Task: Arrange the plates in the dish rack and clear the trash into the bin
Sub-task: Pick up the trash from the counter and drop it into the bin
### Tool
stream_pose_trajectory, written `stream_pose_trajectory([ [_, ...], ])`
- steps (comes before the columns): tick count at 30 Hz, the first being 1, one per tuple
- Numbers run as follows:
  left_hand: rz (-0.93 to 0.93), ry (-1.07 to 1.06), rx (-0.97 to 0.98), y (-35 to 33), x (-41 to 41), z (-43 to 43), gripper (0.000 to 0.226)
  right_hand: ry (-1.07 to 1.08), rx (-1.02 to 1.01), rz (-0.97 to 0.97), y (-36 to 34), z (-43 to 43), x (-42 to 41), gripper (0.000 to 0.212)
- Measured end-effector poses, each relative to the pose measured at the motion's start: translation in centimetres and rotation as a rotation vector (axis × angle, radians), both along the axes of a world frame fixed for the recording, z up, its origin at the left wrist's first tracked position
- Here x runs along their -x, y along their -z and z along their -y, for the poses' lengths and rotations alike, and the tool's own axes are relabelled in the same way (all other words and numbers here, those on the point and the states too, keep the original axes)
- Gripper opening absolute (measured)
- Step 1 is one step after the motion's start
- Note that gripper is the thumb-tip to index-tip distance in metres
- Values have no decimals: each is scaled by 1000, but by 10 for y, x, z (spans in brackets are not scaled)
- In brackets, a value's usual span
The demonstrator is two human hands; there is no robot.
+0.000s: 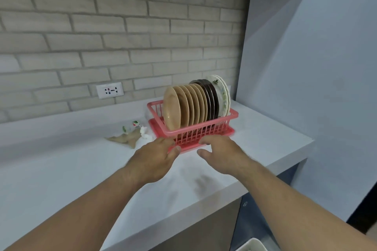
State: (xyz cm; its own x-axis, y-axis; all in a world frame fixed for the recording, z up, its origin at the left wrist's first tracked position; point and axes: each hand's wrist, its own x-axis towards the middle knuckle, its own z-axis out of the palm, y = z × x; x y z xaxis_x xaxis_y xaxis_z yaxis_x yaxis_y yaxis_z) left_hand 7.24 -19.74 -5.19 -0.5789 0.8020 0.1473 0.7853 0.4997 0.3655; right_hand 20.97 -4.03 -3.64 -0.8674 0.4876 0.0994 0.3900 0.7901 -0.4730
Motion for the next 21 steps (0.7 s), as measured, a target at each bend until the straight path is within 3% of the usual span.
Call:
stream_pose_trajectory([
  [9, -50, -170, 62, -1, 50, 27, 45, -175, 8, -23, 10, 14, 80, 33],
  [21, -29, -140, 99, 13, 140, 32, 34, -171, 9, 57, 32, 28, 164, 39],
])
